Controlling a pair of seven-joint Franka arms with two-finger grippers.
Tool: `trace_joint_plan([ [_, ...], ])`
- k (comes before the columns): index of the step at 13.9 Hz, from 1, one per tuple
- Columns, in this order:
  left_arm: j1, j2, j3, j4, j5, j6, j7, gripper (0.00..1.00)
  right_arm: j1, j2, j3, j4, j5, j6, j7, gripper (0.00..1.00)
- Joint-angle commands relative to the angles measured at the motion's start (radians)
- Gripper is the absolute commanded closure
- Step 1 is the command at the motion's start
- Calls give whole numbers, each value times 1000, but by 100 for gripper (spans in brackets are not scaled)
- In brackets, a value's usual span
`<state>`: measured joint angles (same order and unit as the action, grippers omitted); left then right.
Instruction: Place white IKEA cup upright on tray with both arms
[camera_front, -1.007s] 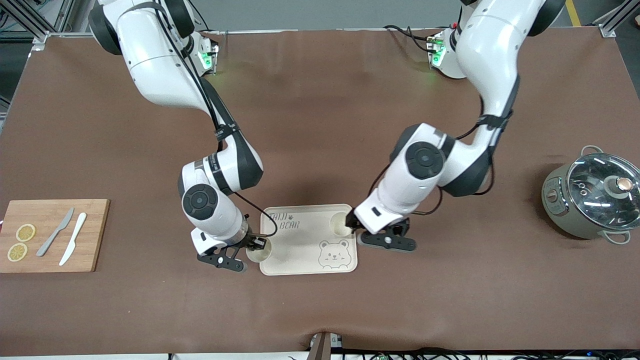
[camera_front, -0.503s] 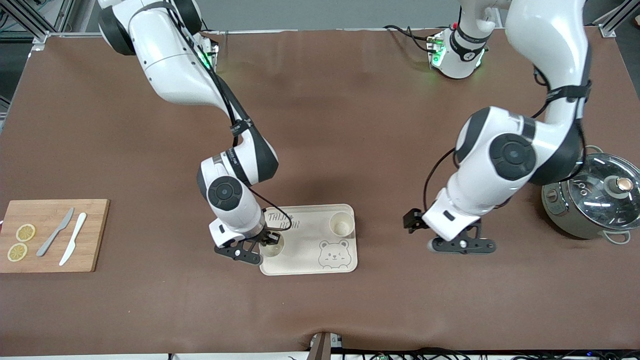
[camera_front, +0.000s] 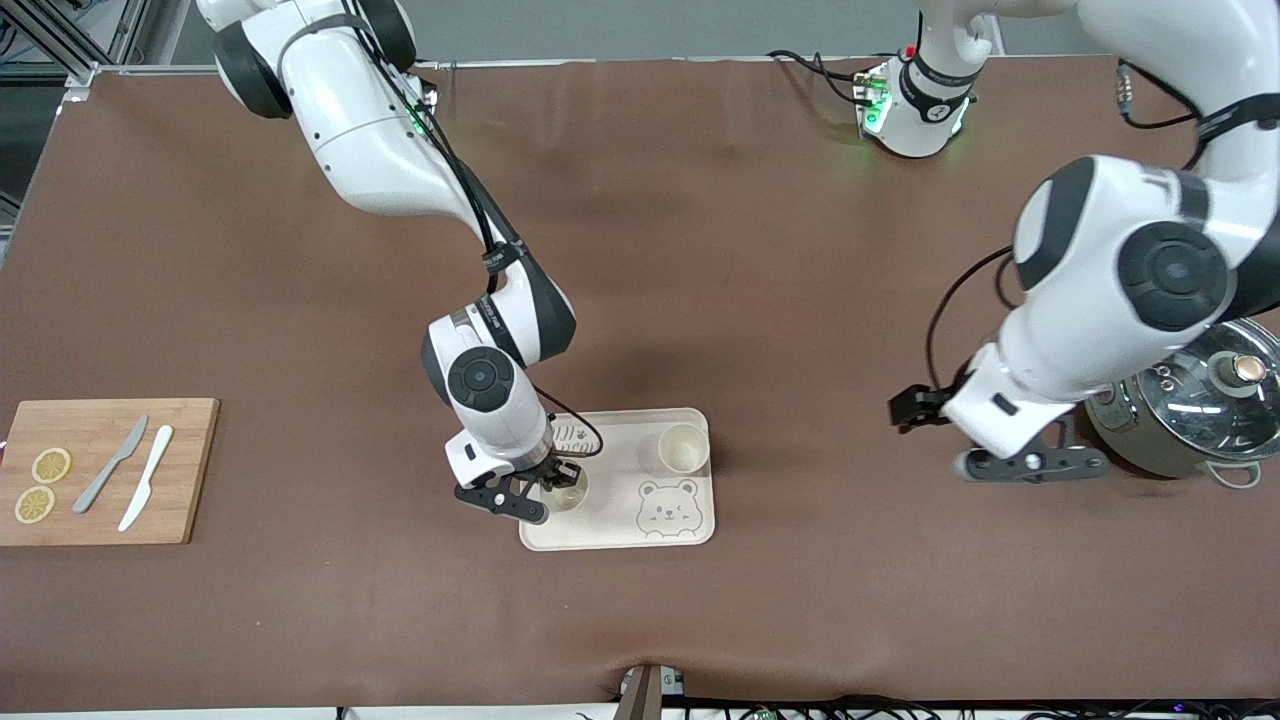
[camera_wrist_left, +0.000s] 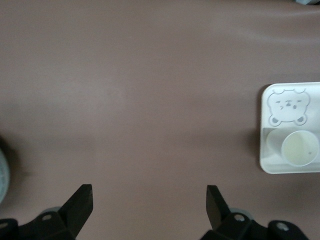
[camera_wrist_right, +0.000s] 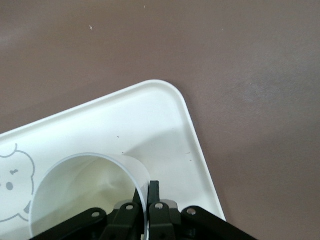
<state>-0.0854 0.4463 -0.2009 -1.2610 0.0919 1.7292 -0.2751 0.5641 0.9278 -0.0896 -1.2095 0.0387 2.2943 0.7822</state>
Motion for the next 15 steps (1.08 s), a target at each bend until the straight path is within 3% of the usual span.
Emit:
trace_joint_plan([
  [1, 85, -69, -14, -38, 6, -34, 80, 0, 14, 8, -9, -1, -14, 19, 32, 100],
  [4, 131, -119, -14, -46, -9, -117, 70, 0, 14, 12, -9, -1, -14, 27, 32, 100],
  [5, 157, -139, -14, -52, -43, -140, 68, 0, 14, 12, -9, -1, -14, 27, 31, 83],
  [6, 177, -156, -12, -60, -60, -152, 71, 0, 10, 9, -9, -1, -13, 25, 29, 7],
  [7, 190, -175, -12, -63, -60, -166, 82, 0, 1, 2, -9, 1, -14, 25, 20, 0],
  [12, 208, -225, -8, -63, -49, -207, 137, 0, -10, -52, -9, 2, -11, 1, -3, 0],
  [15, 208, -233, -6, -58, -47, -221, 155, 0, -10, -141, -9, 5, -11, -160, -12, 0],
])
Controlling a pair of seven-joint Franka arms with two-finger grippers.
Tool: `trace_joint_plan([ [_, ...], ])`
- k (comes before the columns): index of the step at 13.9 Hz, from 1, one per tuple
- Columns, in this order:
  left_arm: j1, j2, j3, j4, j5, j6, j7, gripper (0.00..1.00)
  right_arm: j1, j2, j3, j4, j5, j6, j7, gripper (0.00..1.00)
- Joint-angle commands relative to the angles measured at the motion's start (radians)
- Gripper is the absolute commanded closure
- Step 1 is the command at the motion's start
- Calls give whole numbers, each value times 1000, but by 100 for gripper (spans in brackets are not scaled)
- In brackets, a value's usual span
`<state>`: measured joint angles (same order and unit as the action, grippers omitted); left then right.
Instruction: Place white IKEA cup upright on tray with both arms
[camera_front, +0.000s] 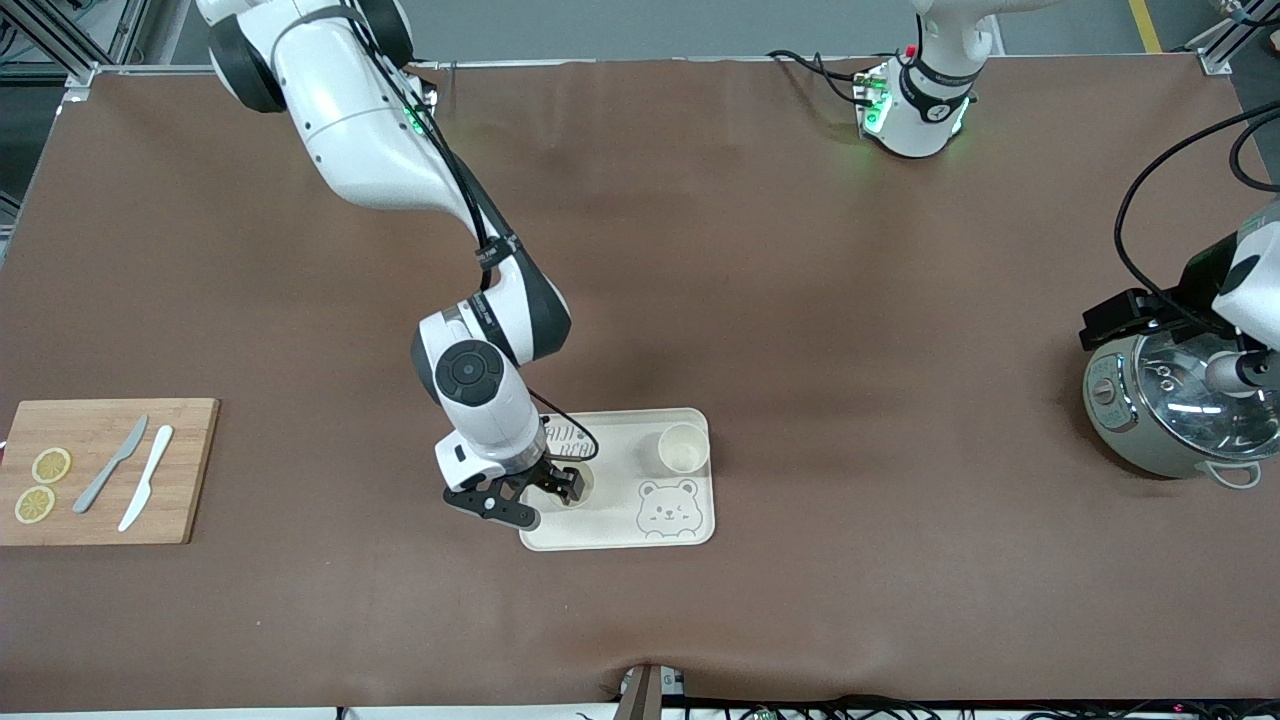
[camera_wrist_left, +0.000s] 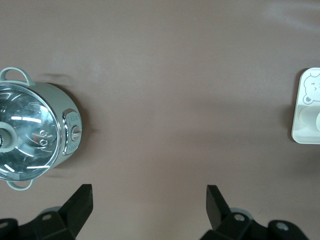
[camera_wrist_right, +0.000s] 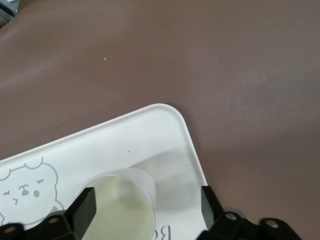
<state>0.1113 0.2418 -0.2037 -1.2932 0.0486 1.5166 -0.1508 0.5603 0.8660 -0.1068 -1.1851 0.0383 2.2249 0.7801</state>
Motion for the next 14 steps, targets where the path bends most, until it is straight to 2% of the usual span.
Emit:
trace_joint_plan([
  [1, 11, -27, -2, -23, -3, -9, 49, 0, -7, -135, 9, -21, -6, -152, -33, 0],
  [4, 11, -27, 0, -21, 0, -9, 77, 0, -36, -296, 10, -25, 5, -383, -108, 0],
  [7, 13, -27, 0, -20, 0, -9, 108, 0, -72, -451, 10, -39, 6, -552, -159, 0],
  [10, 13, -27, 0, -20, 0, -7, 126, 0, -118, -634, 9, -115, 5, -665, -277, 0],
  [14, 11, -24, 0, -20, 13, -7, 154, 0, -268, -867, 7, -276, 2, -740, -486, 0],
])
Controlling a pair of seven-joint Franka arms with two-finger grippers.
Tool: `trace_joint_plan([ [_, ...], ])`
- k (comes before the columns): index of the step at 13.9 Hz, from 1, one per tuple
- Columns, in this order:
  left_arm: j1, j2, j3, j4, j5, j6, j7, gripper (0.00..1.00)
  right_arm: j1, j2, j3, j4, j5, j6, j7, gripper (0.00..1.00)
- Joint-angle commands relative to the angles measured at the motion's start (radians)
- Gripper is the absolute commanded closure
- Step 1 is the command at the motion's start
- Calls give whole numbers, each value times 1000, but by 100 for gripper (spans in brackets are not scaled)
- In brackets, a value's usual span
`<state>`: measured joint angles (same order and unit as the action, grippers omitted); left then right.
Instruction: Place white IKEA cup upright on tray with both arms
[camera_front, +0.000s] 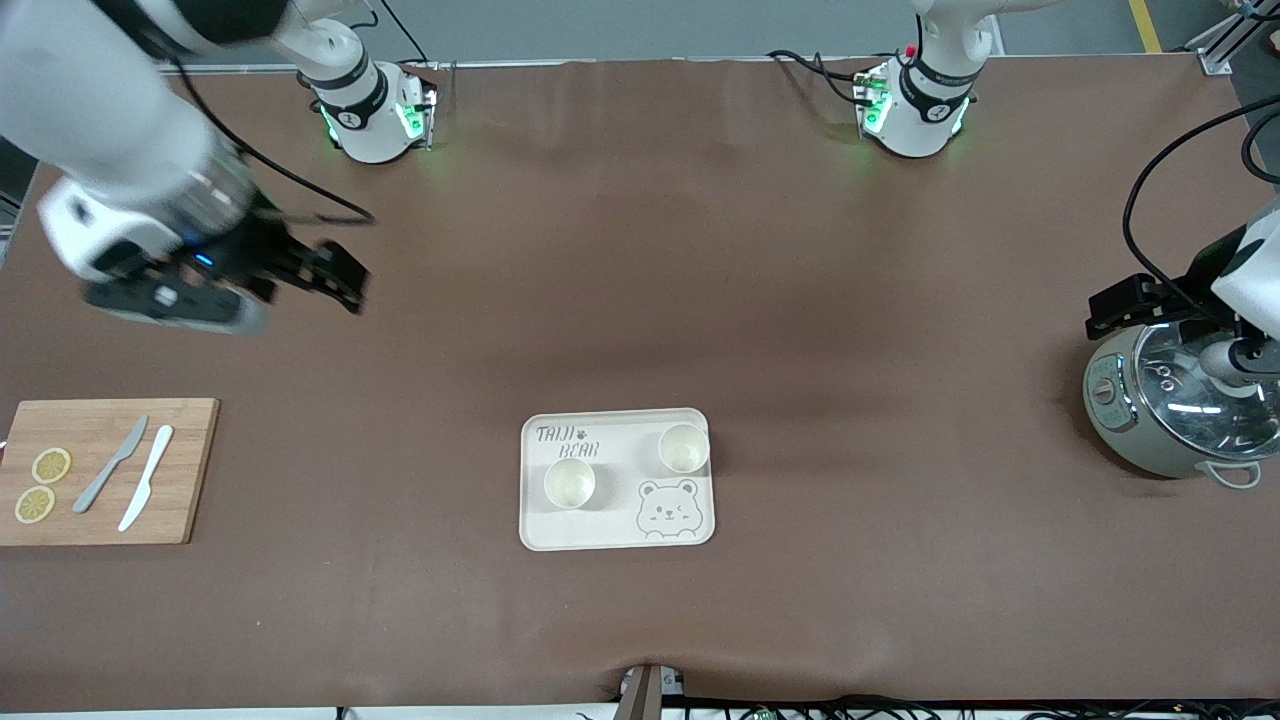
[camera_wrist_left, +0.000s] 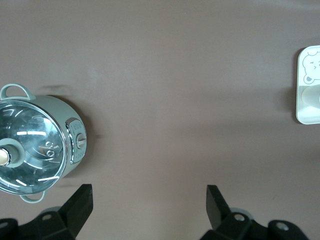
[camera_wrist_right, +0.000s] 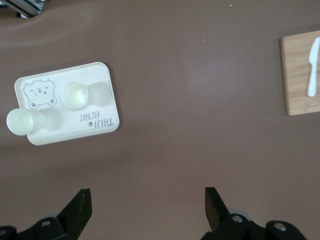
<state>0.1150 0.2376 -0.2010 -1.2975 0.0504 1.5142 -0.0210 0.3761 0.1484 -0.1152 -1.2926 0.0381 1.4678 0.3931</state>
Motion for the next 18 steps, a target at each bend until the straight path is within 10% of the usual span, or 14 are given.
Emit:
trace_joint_plan([
  [1, 8, -20, -3, -16, 11, -5, 24, 0, -133, -192, 16, -219, 0, 25, -155, 0],
  [7, 8, -20, -3, -16, -7, -3, 7, 0, -342, -329, 16, -441, -7, 143, -370, 0],
  [18, 8, -20, -5, -16, -23, -3, -36, 0, -362, -313, 14, -412, -7, 126, -381, 0],
])
